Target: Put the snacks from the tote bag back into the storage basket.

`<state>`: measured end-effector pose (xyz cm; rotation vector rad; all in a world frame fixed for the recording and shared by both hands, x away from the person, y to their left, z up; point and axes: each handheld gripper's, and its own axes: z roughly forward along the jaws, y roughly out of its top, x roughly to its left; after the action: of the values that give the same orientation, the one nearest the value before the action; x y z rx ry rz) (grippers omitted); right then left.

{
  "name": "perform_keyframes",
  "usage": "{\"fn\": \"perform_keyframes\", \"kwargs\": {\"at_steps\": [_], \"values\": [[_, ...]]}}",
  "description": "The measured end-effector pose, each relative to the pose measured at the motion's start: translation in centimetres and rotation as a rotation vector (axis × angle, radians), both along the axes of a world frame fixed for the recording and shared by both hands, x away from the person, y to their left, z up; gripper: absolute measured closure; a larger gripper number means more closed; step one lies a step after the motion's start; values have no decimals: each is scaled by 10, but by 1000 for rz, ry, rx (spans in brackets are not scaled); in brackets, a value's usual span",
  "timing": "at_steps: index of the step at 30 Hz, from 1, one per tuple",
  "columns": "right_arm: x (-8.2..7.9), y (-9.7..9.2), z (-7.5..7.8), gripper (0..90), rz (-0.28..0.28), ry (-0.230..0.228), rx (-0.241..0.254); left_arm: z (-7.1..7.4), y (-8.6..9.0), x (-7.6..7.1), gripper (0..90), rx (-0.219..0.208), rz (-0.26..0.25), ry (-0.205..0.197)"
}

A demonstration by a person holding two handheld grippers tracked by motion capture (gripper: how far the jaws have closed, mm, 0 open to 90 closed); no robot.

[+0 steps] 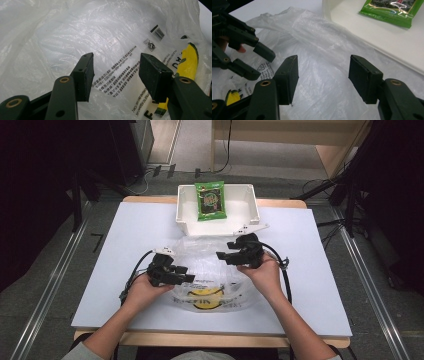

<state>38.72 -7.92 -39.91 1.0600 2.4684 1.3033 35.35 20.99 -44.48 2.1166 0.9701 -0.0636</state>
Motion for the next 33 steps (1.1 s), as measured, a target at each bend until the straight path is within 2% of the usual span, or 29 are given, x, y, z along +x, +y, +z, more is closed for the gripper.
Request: {"fn": "perform_keyframes", "kwargs": {"at_steps": [10,16,24,33], "values": [[-20,-7,-11,419,6,10,-2,1,1,0,469,-1,6,-3],[-31,-9,-16,412,8,0,-15,1,1,0,469,4,1,-4],[-44,-12,-23,410,18,8,-5,2,1,0,469,8,0,-6],[-46,-13,-32,404,17,17,-2,2,0,-1,468,10,-5,-5]]}}
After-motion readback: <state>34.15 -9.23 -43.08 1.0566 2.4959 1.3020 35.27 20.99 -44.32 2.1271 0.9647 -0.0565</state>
